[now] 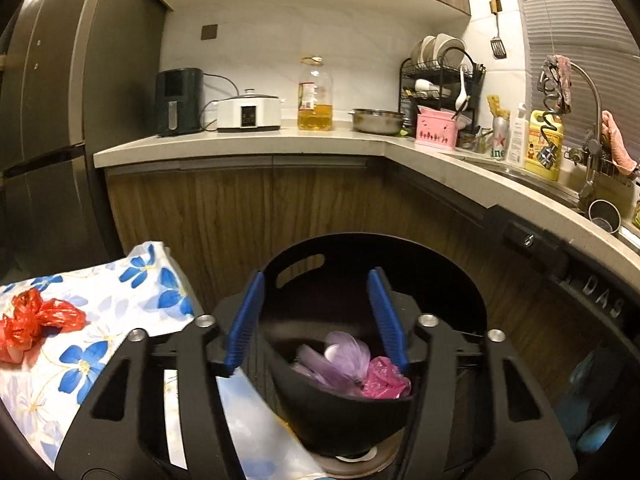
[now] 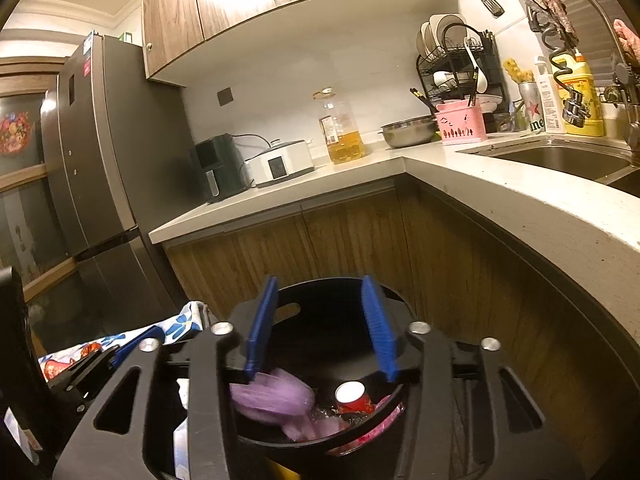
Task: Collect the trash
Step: 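Open both tools to drop the glove and wrapper into the bin, then move both open tools back over the remaining trash on the table, then grasp the red-and-white wrapper bag with the left tool while the right tool grasps the red cup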
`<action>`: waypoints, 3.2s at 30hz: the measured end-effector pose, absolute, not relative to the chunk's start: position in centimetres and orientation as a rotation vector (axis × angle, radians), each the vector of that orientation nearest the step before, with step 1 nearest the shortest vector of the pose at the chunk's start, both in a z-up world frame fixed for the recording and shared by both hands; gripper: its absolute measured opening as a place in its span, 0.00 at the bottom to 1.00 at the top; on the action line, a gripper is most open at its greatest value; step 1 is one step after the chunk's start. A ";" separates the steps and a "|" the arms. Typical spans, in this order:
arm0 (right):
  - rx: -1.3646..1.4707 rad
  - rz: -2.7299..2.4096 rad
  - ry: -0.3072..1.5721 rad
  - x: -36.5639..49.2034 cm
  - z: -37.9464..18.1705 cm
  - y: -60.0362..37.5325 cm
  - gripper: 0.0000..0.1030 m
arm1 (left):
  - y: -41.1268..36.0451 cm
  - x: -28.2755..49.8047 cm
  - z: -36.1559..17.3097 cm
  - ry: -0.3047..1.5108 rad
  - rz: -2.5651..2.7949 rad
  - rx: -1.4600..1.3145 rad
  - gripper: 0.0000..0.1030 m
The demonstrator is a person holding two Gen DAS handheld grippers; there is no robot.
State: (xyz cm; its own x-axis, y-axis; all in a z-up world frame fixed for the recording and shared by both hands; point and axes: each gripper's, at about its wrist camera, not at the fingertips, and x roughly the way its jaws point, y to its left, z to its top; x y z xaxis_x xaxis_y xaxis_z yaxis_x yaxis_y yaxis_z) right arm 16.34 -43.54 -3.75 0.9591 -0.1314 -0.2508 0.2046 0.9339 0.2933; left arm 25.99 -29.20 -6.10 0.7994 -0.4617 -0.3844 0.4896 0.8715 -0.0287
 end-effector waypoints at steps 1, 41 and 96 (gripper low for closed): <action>0.320 -0.176 0.231 16.2 -3.7 -43.4 0.51 | -28.8 25.9 -6.1 0.394 -0.496 0.072 0.58; 0.172 0.008 0.232 12.7 -3.4 -30.0 0.76 | -6.1 16.7 -5.7 0.348 0.096 -0.055 0.80; 0.090 0.389 0.441 25.5 -7.6 -1.8 0.83 | 14.9 15.7 -6.2 0.311 0.285 -0.316 0.00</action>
